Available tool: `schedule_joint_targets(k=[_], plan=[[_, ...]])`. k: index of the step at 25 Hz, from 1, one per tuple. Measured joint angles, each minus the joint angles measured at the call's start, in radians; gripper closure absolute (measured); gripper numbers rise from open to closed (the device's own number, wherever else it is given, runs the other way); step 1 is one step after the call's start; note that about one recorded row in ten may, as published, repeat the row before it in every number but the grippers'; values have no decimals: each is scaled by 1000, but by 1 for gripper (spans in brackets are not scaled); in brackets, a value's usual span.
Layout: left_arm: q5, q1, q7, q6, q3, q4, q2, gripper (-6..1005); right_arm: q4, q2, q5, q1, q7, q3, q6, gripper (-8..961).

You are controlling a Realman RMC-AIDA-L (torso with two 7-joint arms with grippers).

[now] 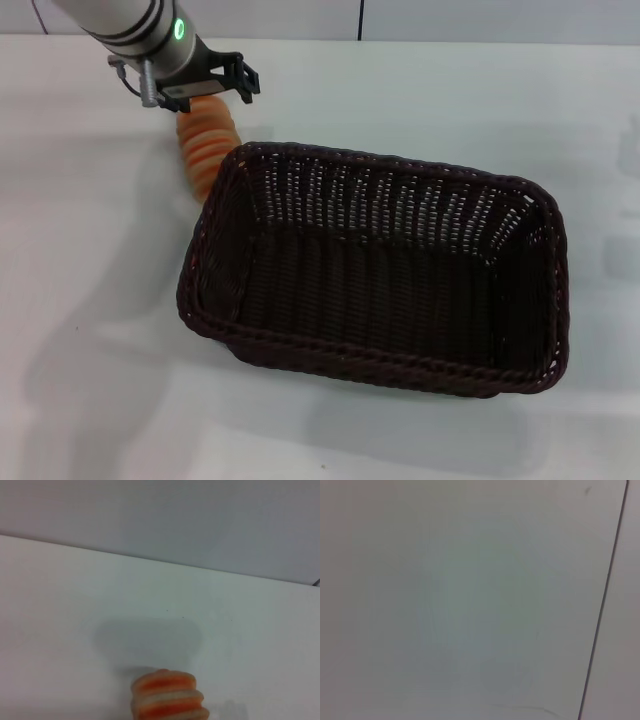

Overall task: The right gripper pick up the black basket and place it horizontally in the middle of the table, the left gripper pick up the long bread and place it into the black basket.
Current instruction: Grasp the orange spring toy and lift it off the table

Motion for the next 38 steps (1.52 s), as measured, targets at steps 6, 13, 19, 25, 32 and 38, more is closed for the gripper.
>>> schedule_joint_targets(k=[6,13,19,25,32,38], plan=[[0,-14,0,25,1,43,0,202,3,0,-12,-5,1,0,-4,582],[0,-45,2,99,4,171,-1,201,9,0,-13,-7,1,-15,-4,582],[0,-45,2,124,7,200,-1,201,9,1,-13,-5,1,-21,-4,582],[0,-45,4,153,9,235,-1,202,9,4,-13,-1,2,-22,-4,582],[0,-46,8,174,9,263,-1,201,9,7,-13,2,2,-23,-4,582],[0,-49,12,184,10,279,-2,202,9,8,-13,5,2,-24,-13,582]])
